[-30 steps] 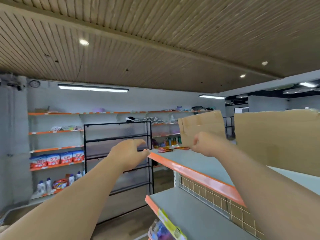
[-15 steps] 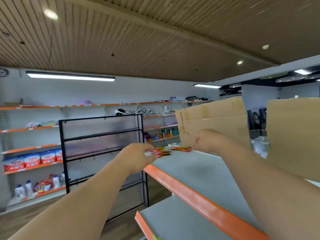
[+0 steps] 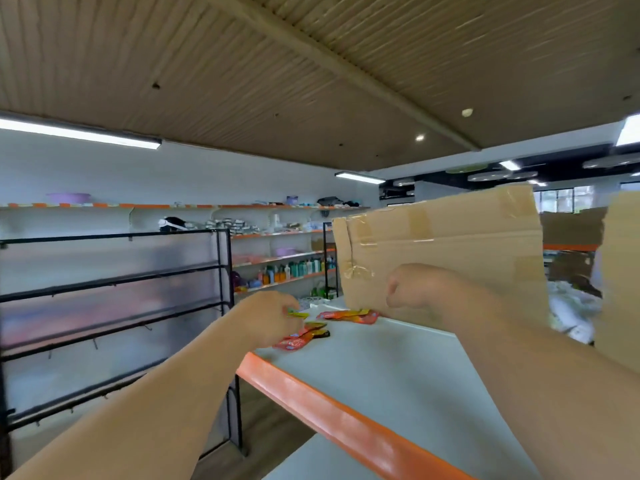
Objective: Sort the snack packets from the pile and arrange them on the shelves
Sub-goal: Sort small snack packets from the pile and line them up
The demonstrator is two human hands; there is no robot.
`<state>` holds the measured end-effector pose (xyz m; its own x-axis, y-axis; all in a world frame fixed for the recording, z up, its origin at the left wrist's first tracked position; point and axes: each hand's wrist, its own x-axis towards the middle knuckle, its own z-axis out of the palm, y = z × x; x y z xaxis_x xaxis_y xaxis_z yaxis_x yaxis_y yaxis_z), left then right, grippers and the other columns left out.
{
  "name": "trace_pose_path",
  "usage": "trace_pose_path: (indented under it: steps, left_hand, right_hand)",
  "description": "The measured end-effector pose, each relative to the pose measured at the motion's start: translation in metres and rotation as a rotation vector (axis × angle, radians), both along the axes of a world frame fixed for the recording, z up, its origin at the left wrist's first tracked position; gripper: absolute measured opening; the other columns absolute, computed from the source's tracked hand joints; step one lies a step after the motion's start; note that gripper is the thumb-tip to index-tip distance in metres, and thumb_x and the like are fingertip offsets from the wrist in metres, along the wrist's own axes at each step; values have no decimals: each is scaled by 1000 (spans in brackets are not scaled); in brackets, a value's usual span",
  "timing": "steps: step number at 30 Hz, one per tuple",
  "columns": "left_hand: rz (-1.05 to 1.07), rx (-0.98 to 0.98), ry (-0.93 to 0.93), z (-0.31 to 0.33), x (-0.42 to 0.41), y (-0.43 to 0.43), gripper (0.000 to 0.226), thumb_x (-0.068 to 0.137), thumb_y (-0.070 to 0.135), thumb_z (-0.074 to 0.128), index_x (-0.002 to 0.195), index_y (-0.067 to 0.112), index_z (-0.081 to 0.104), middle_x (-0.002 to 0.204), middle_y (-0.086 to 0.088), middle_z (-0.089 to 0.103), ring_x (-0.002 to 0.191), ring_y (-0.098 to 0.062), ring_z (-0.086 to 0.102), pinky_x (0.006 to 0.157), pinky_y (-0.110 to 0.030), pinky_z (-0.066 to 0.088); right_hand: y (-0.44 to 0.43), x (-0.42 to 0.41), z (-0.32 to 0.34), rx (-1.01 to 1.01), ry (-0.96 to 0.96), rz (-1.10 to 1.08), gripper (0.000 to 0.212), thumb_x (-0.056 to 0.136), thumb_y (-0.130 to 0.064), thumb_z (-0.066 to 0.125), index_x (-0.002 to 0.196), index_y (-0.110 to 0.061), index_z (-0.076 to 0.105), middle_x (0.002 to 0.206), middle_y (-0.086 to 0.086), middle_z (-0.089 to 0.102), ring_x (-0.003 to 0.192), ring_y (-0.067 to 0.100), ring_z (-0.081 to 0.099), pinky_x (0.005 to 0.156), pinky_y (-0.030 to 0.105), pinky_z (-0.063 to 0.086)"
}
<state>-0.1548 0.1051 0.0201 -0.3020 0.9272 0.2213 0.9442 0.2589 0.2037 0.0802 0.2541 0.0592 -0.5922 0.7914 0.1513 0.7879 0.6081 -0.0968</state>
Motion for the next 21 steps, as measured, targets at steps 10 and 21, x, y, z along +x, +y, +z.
trace_pose_path:
  steps: [10, 21]
  left_hand:
    - [-272, -218, 47, -7, -115, 111, 55, 94, 18, 54, 146, 34, 52, 155, 7, 46, 133, -16, 49, 96, -24, 41]
    - [-454, -33, -112, -50, -134, 132, 44, 92, 19, 50, 129, 37, 67, 133, 8, 64, 118, -13, 58, 100, -31, 48]
  right_hand:
    - [59, -110, -13, 5, -105, -170, 17, 87, -27, 53, 72, -20, 53, 82, -3, 56, 83, 22, 56, 66, 28, 44]
    - [79, -173, -64, -32, -177, -90, 10, 92, -28, 55, 100, -22, 60, 98, 2, 65, 92, 25, 61, 77, 36, 50]
